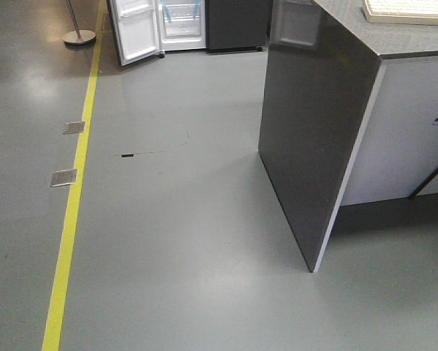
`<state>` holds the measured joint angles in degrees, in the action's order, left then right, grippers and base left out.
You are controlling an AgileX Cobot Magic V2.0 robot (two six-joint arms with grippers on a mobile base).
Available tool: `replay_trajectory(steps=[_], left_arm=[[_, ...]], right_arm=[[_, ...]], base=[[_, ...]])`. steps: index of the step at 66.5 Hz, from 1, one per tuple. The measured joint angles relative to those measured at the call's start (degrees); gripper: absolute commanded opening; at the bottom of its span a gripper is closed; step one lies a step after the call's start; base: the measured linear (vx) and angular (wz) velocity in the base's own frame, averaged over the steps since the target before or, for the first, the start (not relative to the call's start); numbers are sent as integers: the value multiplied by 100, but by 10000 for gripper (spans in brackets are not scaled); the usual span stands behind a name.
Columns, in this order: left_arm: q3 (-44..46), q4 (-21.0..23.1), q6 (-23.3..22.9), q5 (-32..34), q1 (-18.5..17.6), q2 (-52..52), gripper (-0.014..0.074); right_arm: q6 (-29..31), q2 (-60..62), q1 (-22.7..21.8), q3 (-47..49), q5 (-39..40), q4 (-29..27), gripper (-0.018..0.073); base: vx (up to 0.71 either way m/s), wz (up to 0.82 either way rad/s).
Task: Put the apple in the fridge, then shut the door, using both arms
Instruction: 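Drive the base toward the open refrigerator, holding the apple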
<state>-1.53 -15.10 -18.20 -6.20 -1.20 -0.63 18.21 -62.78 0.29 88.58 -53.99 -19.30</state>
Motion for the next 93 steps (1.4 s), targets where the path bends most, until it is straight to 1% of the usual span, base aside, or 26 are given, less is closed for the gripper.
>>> replay_trajectory(steps=[93], left_arm=[[0,0,0,0,0,0,-8]], right_arm=[[0,0,0,0,0,0,150]], base=[[2,4]])
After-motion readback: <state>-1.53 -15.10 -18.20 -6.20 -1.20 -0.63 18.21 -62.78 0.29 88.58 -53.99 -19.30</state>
